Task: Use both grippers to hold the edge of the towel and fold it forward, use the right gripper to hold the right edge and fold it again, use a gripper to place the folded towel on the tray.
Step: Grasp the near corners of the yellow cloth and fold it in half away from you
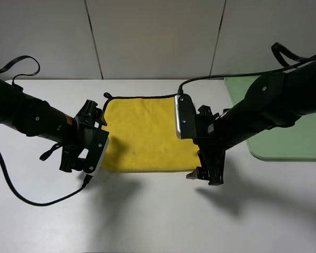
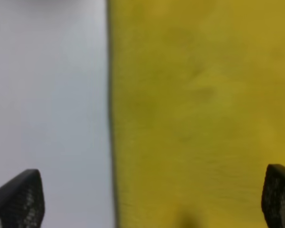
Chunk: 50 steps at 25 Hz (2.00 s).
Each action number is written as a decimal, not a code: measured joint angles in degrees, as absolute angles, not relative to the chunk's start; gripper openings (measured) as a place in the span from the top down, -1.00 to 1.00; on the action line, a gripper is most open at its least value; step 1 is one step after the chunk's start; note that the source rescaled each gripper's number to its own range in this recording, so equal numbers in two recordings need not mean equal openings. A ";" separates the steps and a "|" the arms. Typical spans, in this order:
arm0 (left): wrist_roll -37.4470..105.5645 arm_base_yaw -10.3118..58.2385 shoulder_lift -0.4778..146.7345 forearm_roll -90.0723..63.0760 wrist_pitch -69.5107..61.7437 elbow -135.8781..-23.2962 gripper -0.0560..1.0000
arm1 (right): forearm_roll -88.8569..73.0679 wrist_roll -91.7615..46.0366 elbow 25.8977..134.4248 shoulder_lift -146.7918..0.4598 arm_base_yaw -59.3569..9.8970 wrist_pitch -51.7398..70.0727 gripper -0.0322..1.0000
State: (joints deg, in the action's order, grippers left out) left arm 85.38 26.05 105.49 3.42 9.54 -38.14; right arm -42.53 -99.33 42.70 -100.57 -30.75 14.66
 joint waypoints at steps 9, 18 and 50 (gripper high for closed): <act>85.34 26.05 105.49 3.42 9.66 -38.14 -0.91 | -42.53 -99.33 42.74 -105.69 -30.91 4.38 -1.00; 85.29 26.05 105.55 3.36 9.75 -38.14 -0.91 | -43.24 -99.00 40.69 -107.53 -30.91 -1.87 -1.00; 85.29 26.05 106.91 3.30 7.78 -37.75 0.89 | -42.69 -99.31 35.56 -107.70 -31.09 -4.40 0.94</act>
